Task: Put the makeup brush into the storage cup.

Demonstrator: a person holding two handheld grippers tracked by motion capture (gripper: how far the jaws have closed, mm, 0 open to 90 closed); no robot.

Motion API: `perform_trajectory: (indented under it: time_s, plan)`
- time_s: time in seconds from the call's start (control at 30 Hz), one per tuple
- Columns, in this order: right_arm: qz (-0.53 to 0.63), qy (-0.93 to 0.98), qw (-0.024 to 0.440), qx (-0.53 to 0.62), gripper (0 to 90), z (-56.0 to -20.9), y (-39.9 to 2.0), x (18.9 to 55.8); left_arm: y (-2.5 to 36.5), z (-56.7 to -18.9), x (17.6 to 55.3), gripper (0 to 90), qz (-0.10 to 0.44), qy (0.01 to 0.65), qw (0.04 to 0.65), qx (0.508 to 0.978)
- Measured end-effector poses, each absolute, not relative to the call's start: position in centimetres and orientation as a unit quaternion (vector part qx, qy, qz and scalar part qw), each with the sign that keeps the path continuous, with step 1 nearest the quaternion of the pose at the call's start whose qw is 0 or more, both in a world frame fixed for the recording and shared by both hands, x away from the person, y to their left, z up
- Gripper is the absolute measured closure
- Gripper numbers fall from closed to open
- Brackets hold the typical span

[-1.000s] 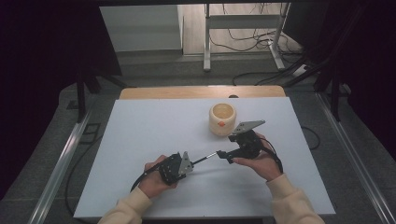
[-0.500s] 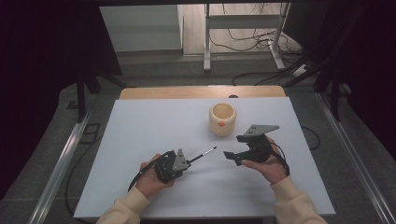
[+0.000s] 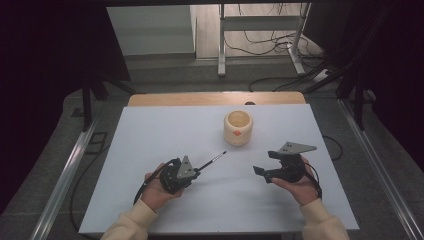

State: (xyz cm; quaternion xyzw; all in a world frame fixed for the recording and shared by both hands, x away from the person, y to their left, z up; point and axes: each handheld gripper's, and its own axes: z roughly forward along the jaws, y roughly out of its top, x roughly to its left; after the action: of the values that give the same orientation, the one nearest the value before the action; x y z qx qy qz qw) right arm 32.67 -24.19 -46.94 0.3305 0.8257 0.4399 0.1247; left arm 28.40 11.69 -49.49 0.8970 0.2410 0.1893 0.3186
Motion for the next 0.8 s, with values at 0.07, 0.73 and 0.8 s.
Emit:
perform_trajectory:
  time_s: [0.07,0.73,0.8]
  plan:
    - [0.438,0.824,0.125,0.338,16.7,-47.2,-24.5,32.6,11.9,-49.4,28.4,83.3,0.188,0.246,0.325,0.894]
    - [0.466,0.809,0.124,0.337,18.4,-47.2,-23.9,32.2,11.8,-48.8,28.3,83.2,0.181,0.257,0.356,0.880]
    - [0.468,0.807,0.124,0.338,18.5,-47.2,-23.8,32.2,11.8,-48.8,28.2,83.3,0.179,0.258,0.360,0.878]
